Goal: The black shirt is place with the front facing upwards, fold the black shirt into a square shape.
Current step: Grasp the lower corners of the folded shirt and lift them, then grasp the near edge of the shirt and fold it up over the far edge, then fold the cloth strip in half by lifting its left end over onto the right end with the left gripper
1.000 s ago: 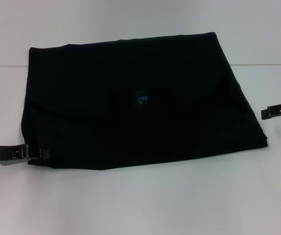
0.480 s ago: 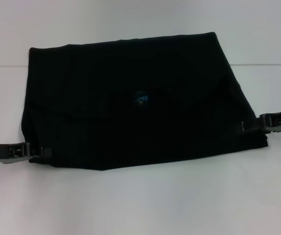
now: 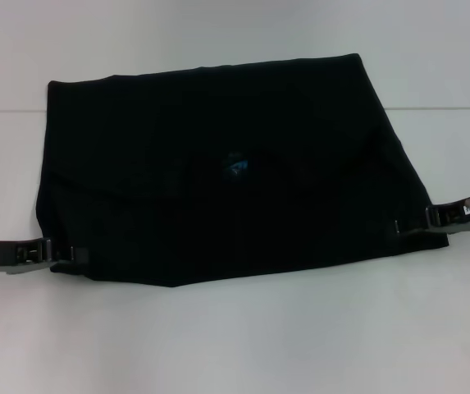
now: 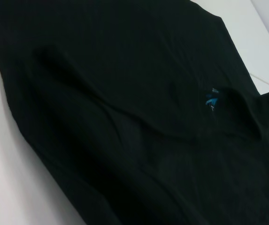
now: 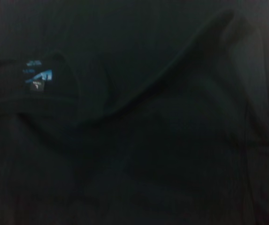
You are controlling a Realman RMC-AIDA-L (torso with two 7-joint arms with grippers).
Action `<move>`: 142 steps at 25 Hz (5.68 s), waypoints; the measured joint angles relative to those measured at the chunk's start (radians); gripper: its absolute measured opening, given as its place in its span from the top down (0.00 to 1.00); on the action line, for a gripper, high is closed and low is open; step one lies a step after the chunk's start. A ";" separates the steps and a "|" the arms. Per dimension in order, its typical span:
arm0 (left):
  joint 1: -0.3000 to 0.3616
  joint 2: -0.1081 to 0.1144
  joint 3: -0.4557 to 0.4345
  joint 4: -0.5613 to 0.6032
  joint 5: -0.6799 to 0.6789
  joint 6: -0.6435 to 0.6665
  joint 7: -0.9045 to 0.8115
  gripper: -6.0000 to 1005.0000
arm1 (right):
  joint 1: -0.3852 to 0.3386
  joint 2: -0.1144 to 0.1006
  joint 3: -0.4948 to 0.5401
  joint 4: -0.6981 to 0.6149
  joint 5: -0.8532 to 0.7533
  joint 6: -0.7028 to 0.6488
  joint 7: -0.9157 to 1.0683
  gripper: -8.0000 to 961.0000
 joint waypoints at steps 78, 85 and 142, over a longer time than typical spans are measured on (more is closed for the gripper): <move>-0.152 -0.118 -0.361 -0.029 0.004 -0.455 0.075 0.83 | 0.026 0.129 0.200 0.081 0.392 0.497 -0.400 0.93; -0.159 -0.146 -0.344 -0.035 -0.018 -0.540 0.111 0.82 | 0.016 0.131 0.192 0.113 0.494 0.539 -0.524 0.88; 0.199 0.041 -0.327 0.056 0.106 0.199 -0.450 0.11 | -0.262 0.128 0.038 -0.022 0.566 -0.235 -1.364 0.25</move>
